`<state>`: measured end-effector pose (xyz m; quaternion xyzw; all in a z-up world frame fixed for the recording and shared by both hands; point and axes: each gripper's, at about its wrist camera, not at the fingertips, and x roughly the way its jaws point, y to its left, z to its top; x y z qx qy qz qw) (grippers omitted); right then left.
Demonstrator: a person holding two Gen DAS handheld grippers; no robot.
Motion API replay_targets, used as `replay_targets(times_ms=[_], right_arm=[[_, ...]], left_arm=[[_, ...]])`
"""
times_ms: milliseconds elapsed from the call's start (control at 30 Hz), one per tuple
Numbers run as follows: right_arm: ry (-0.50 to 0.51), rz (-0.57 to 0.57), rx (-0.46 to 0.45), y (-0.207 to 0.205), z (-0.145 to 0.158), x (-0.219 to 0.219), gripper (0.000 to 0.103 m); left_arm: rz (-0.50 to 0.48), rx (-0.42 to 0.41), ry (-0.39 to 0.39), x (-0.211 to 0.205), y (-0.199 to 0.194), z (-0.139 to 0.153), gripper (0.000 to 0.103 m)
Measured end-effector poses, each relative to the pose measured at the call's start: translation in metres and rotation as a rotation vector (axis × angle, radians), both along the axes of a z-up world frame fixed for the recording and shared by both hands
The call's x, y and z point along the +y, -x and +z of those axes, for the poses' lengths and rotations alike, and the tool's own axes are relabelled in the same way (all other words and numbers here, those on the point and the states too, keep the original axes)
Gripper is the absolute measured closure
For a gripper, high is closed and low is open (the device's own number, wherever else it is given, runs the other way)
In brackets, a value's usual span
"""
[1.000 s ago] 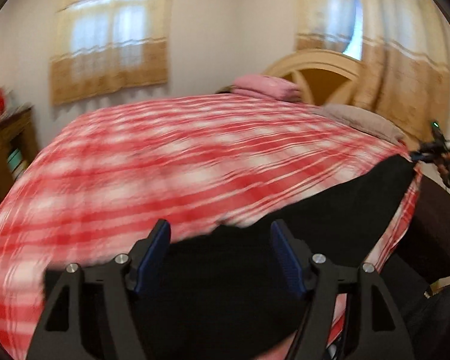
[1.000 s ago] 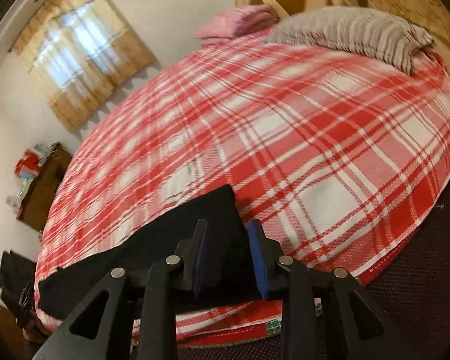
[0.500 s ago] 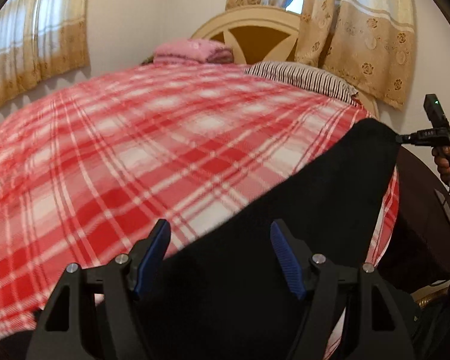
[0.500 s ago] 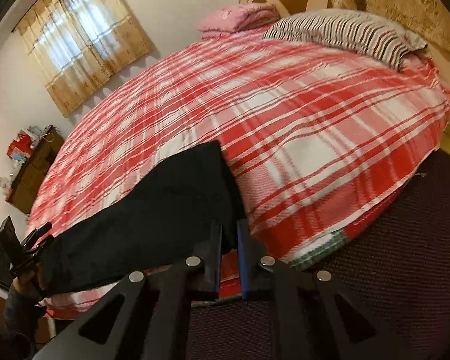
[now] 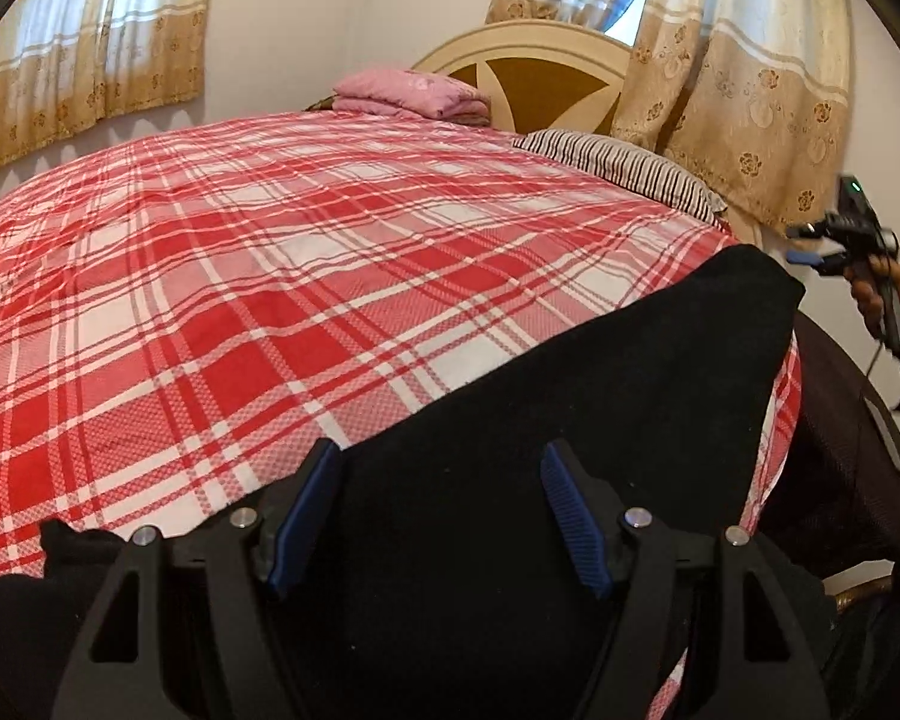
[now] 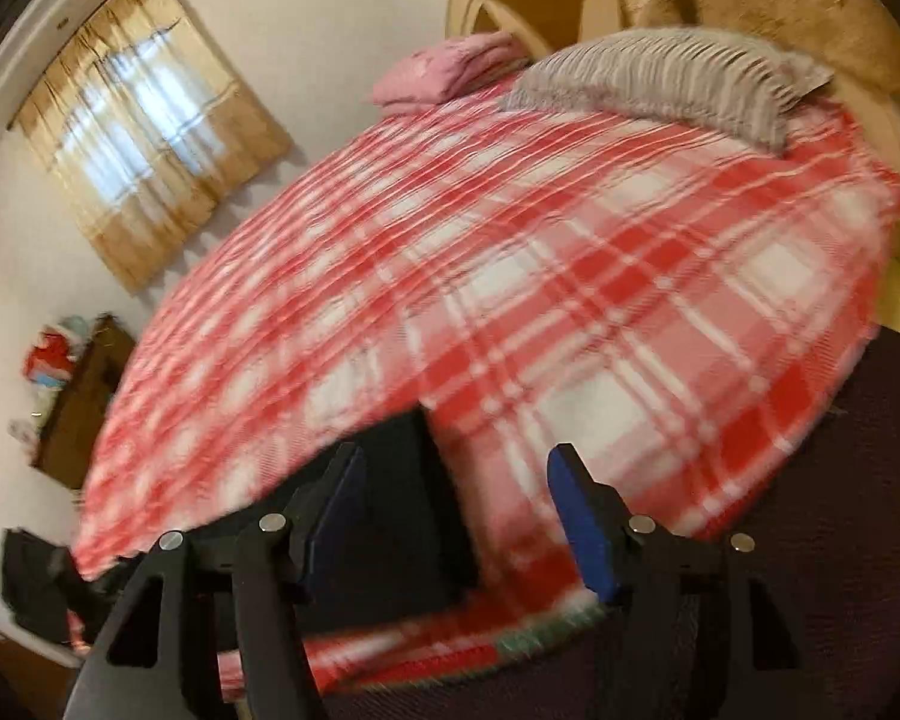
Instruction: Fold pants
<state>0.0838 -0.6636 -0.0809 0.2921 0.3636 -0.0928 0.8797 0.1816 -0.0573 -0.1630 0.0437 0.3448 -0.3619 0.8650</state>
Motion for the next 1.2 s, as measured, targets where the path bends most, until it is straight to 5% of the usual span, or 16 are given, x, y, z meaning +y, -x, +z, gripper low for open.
replay_targets(times_ms=[67, 133, 200, 300, 400, 633, 700, 733, 800, 867, 1033, 1200], right_arm=[[-0.076, 0.043, 0.035, -0.029, -0.012, -0.003, 0.039], [-0.131, 0.063, 0.067, -0.046, -0.024, -0.003, 0.049], [-0.154, 0.075, 0.074, -0.06, -0.03, 0.001, 0.097], [-0.082, 0.079, -0.061, -0.051, -0.007, 0.015, 0.1], [0.065, 0.059, -0.127, -0.037, 0.013, 0.034, 0.1], [0.292, -0.096, 0.047, -0.041, -0.013, 0.028, 0.094], [0.25, -0.109, 0.005, -0.026, -0.008, 0.026, 0.063], [0.211, -0.102, -0.013, -0.018, -0.007, 0.023, 0.057], [0.155, -0.07, -0.046, -0.004, -0.005, 0.025, 0.055], [0.22, -0.036, -0.041, 0.008, -0.003, 0.043, 0.055], [0.301, 0.017, 0.166, 0.0, -0.038, 0.072, 0.055], [0.366, 0.02, 0.084, 0.005, 0.002, 0.092, 0.055]], left_arm=[[0.005, -0.009, 0.002, -0.001, 0.0, -0.003, 0.031], [0.007, -0.018, 0.003, -0.001, 0.002, -0.004, 0.031], [0.007, -0.017, 0.011, 0.001, 0.002, -0.004, 0.03], [0.009, -0.005, 0.03, 0.004, -0.001, -0.006, 0.03], [0.007, -0.001, 0.04, 0.004, -0.002, -0.007, 0.029], [0.004, -0.027, 0.017, 0.0, 0.003, -0.008, 0.025], [0.009, -0.026, 0.026, 0.002, 0.004, -0.008, 0.025], [0.011, -0.024, 0.031, 0.003, 0.004, -0.008, 0.025], [0.013, -0.022, 0.039, 0.005, 0.003, -0.009, 0.025], [0.017, -0.022, 0.039, 0.004, 0.002, -0.009, 0.025], [0.037, -0.034, 0.031, 0.006, 0.005, -0.005, 0.025], [0.115, -0.115, 0.04, 0.043, 0.025, 0.027, 0.018]])
